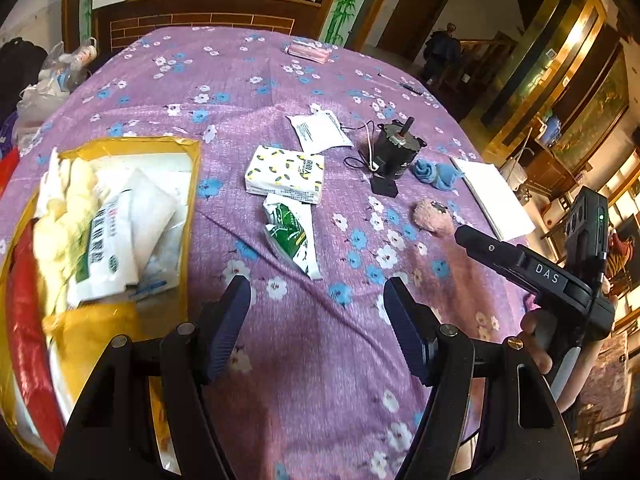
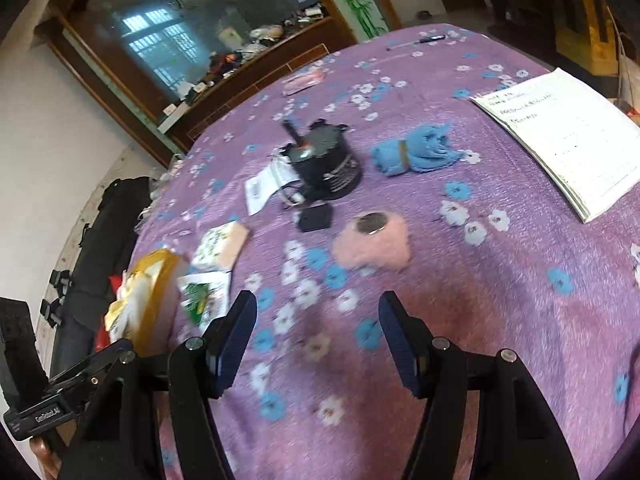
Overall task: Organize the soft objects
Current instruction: 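Grasp the green-and-white packet with the left tool while the right tool grasps the pink fluffy ball, then carry the green packet and pink ball over the foam box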
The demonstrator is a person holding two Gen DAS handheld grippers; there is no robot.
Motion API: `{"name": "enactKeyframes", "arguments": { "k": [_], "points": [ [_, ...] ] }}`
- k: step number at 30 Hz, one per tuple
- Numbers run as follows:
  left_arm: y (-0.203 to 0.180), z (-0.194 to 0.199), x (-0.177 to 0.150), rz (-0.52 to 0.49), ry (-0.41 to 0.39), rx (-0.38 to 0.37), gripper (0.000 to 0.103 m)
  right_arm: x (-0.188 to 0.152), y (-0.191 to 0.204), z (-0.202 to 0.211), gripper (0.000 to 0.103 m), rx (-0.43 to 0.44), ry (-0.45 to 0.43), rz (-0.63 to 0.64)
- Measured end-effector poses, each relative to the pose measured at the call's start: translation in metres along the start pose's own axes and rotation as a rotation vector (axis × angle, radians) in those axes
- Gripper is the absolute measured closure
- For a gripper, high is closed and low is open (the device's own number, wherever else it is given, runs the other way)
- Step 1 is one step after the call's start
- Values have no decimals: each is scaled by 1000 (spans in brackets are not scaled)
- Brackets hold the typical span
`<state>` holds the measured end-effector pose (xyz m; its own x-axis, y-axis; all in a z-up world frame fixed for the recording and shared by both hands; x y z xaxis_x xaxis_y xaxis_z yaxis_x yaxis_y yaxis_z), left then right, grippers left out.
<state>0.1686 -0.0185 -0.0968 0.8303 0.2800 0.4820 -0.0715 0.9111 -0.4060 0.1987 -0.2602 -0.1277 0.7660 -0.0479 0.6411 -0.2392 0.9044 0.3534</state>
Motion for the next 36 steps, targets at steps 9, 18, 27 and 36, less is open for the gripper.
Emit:
{"name": "enactKeyframes", "arguments": {
  "k": [9,18,27,36],
  "points": [
    [-6,-46,30,-35,30,143,34,24,-23,-36,40,-134,26,-44],
    [0,-92,40,-54,102,225,74,18,-16,-50,64,-229,42,45],
    [-12,-35,-2,-26,107,33,76,-20,11,-10,68,-11,-1,-30],
    [21,78,-33,76,-44,-107,76,-43,103,34,68,189,-69,91]
  ]
}}
Point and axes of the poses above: each gripper's, at about its wrist camera, not at the fingertips, and z roughly against the way its jaws point, y to its left, x to its top, the point moved 3 cm from there along -z, roughly the way its jaws point, and after that the axes turned 11 degrees about z, right-handed, at the moved point
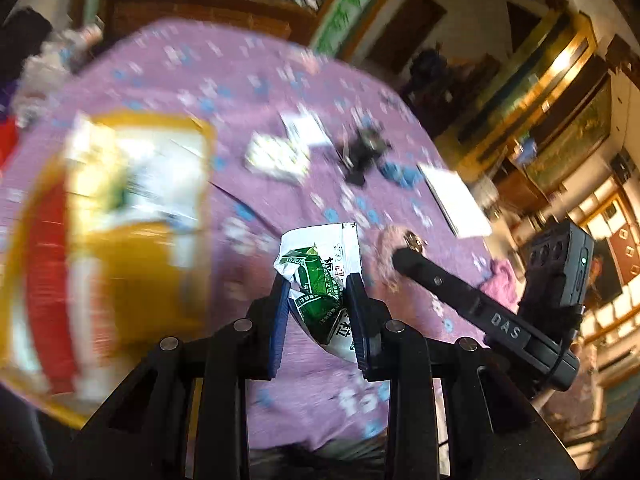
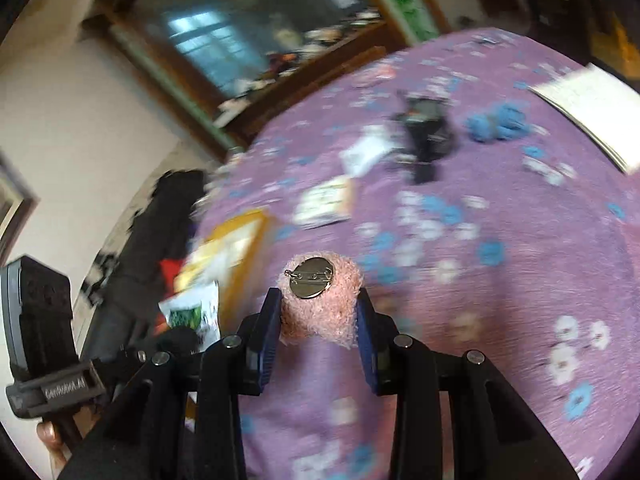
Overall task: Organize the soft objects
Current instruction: 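Carry the green packet and pink ball over the foam box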
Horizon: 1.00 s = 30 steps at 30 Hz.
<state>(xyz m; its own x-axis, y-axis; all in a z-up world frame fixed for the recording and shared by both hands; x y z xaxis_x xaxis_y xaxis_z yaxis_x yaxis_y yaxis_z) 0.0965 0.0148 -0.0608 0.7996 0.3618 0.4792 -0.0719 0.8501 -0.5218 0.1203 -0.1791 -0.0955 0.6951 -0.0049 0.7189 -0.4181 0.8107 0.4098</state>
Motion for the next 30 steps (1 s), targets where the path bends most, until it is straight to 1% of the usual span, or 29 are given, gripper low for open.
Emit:
{"name": "enactKeyframes", "arguments": {
  "k": [2,3,5,8,11,17,19,24,26,28,30],
  "points": [
    [16,33,5,25,-98,48,76,2,21,0,68,27,2,39],
    [22,44,8,35,-125,62,76,3,32,-2,68,55,10,55],
    [41,66,17,80,-165,64,76,6,51,-6,68,101,25,96],
    [67,80,28,149,-190,64,76,12,80,-23,68,136,64,161],
    [86,83,33,191,-193,48,76,16,99,-38,68,178,92,187],
    [105,76,42,222,-181,45,76,24,116,-68,68,193,122,224],
    [110,71,50,225,-176,60,76,27,119,-78,68,193,131,234],
    [119,58,82,215,-169,76,76,48,127,-117,68,164,148,268],
    [122,48,97,208,-158,68,76,53,126,-139,68,150,178,280],
    [125,32,111,202,-128,59,76,53,122,-161,68,127,232,268],
    [131,19,121,202,-112,104,76,54,120,-175,68,62,235,276]
  ]
}}
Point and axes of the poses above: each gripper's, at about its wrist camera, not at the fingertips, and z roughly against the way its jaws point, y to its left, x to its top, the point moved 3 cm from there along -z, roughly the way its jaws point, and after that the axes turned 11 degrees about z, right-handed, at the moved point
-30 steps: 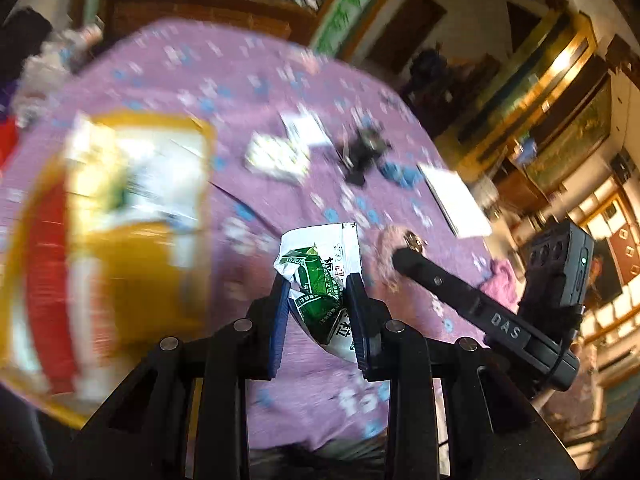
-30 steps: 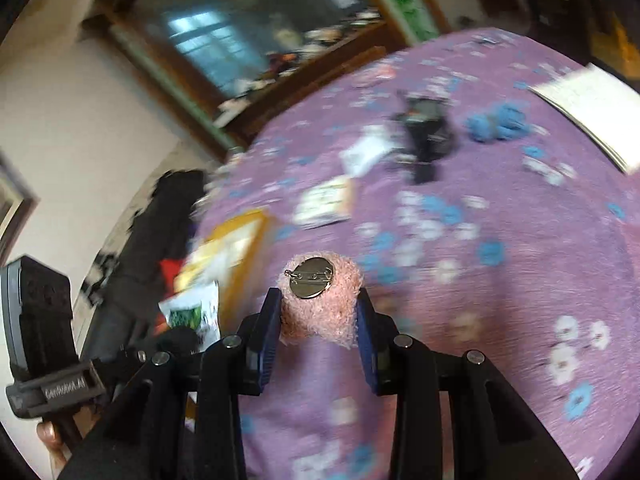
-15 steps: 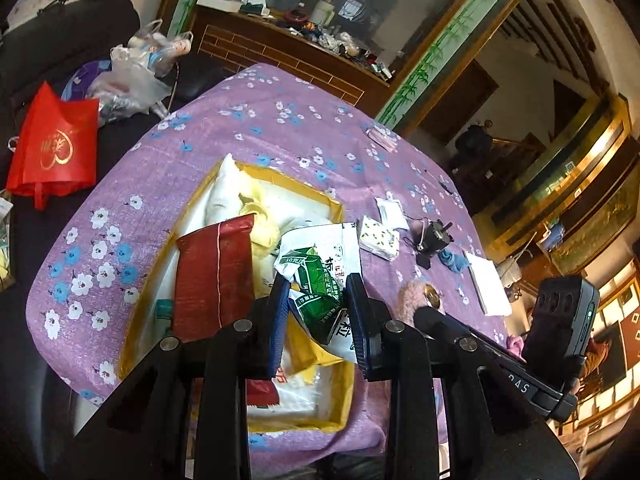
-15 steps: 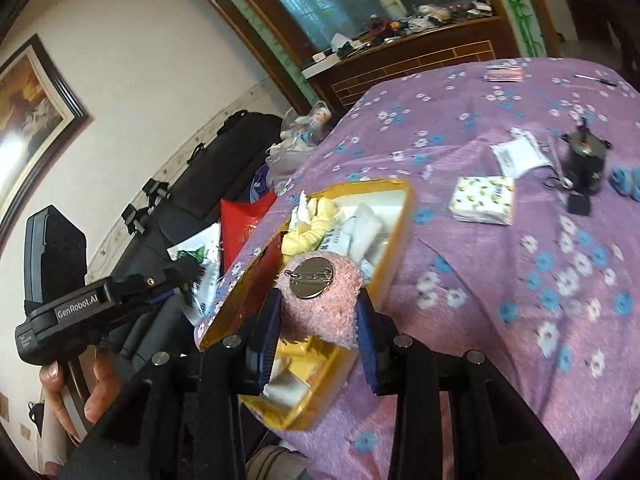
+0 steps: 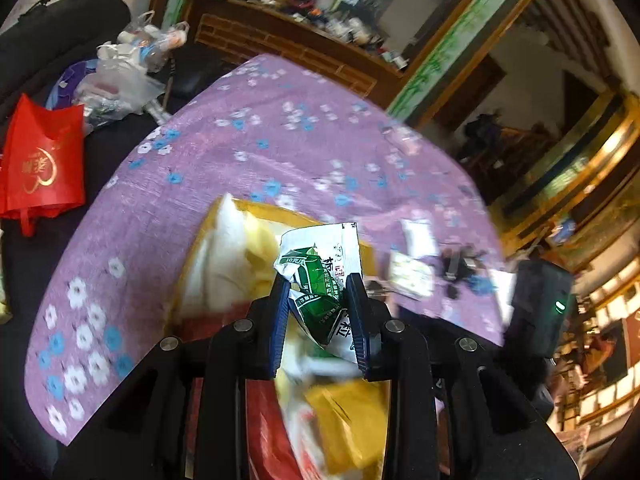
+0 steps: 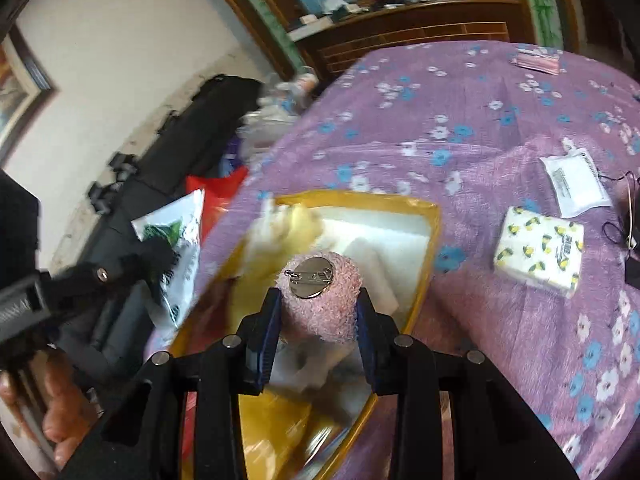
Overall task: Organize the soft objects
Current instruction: 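Carry the green packet and pink ball over the foam box, then open both tools to drop the packet and ball into the box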
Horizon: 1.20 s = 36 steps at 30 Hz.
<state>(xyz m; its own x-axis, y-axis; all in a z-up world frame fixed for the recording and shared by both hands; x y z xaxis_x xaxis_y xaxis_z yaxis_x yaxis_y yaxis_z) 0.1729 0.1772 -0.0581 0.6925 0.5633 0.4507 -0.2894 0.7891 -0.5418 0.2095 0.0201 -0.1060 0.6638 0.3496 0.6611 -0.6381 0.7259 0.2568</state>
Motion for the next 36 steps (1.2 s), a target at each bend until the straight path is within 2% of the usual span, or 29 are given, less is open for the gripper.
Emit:
{"name": "enactKeyframes", "arguments": {
  "k": [4,6,13,19,21,23,24,25,31,36],
  "points": [
    [9,-35,17,-4,50,73,76,6,6,-14,68,-72,6,39],
    [9,-46,23,-12,54,76,75,8,5,-19,68,-103,13,58],
    [15,-78,28,-14,125,90,75,13,-5,-22,66,-12,17,32],
    [11,-85,25,-34,141,81,75,14,-2,-20,62,3,2,44],
    [9,-82,23,-43,148,66,69,14,-2,-18,59,8,-8,44],
    [9,-72,21,-32,144,50,58,13,1,-12,51,27,-22,45],
    [8,-67,20,-31,134,43,49,13,1,-8,48,37,-32,34],
    [6,-61,18,-33,120,37,45,11,1,-1,47,45,-50,23],
    [-11,-12,-13,-78,39,42,45,-14,3,45,44,62,-110,12],
    [-44,10,-61,-97,22,-9,45,-65,-16,83,44,64,-112,-28]
  ]
}}
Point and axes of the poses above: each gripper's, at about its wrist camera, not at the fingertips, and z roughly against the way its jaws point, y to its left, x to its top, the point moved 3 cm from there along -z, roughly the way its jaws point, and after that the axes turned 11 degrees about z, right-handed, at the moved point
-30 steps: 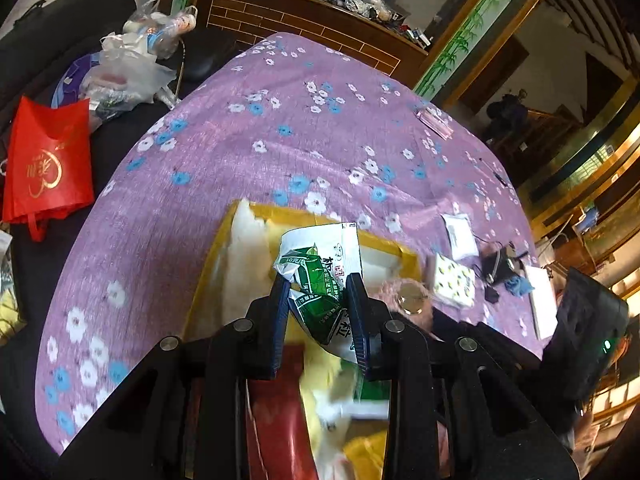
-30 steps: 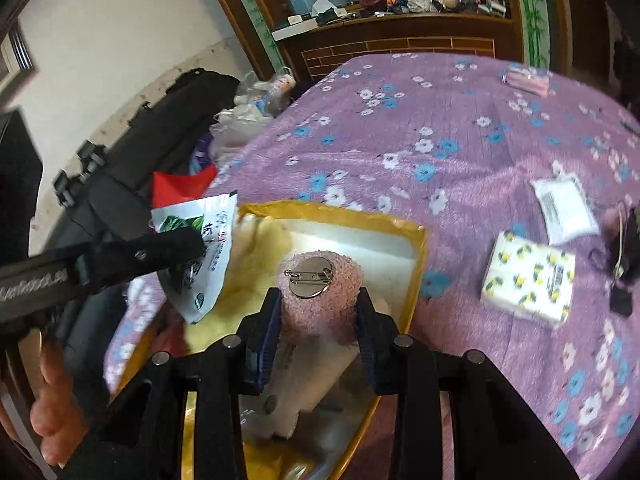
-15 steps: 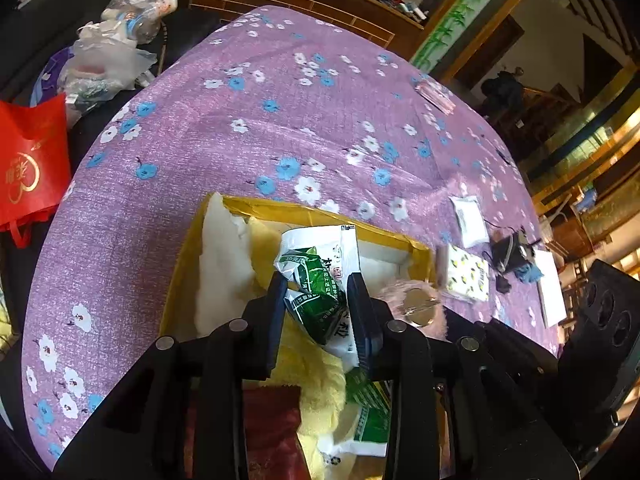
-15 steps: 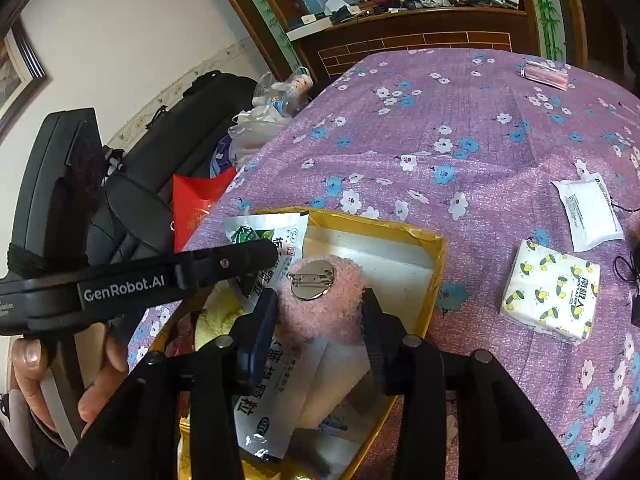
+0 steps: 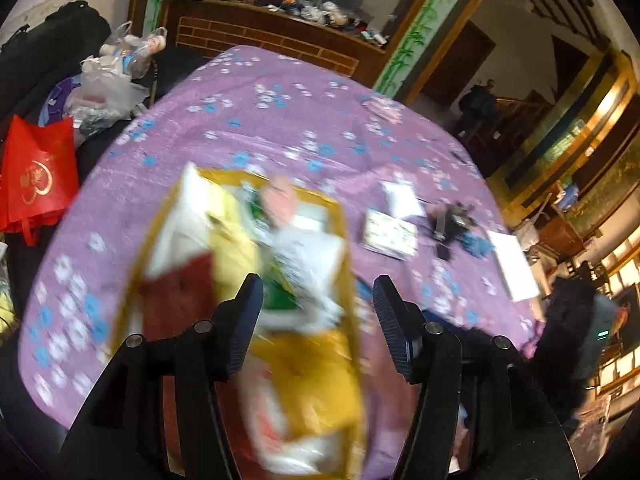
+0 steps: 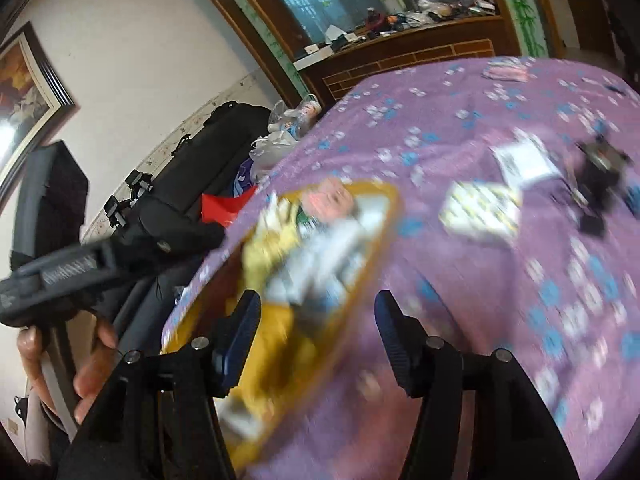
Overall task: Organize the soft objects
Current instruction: 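Open both tools to drop the packet and ball into the box, then move the left tool to the tissue pack while the right tool reaches the blue plush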
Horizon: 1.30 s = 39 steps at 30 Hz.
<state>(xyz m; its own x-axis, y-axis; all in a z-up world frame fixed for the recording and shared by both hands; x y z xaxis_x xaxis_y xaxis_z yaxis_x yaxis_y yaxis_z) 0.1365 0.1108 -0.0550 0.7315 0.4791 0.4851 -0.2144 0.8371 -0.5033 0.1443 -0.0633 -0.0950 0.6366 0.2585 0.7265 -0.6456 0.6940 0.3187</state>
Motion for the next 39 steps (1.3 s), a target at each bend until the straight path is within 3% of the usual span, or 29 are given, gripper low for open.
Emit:
{"name": "enactKeyframes", "arguments": {
  "k": [4,11,18,23,26,27,31,39],
  "points": [
    [-32,-6,-32,-46,32,-31,45,-32,-31,22,44,-37,21,-84],
    [-66,-24,-65,-90,99,-41,45,-69,-71,33,44,-174,91,-152],
    [-75,-30,-70,-92,98,-26,45,-79,-88,34,43,-96,77,-241],
    [-81,-48,-63,-105,123,-9,45,-78,-86,34,43,-89,79,-192],
    [-88,-64,-53,-99,152,-6,45,-72,-102,40,43,85,19,-279],
    [-91,-72,-47,-93,164,-3,45,-65,-111,45,43,86,1,-296],
    [-94,-97,-29,-43,186,4,45,-31,-141,65,43,-58,-27,-250],
    [-92,-135,-9,79,218,10,46,32,-223,86,43,-257,-64,-249]
  ]
}}
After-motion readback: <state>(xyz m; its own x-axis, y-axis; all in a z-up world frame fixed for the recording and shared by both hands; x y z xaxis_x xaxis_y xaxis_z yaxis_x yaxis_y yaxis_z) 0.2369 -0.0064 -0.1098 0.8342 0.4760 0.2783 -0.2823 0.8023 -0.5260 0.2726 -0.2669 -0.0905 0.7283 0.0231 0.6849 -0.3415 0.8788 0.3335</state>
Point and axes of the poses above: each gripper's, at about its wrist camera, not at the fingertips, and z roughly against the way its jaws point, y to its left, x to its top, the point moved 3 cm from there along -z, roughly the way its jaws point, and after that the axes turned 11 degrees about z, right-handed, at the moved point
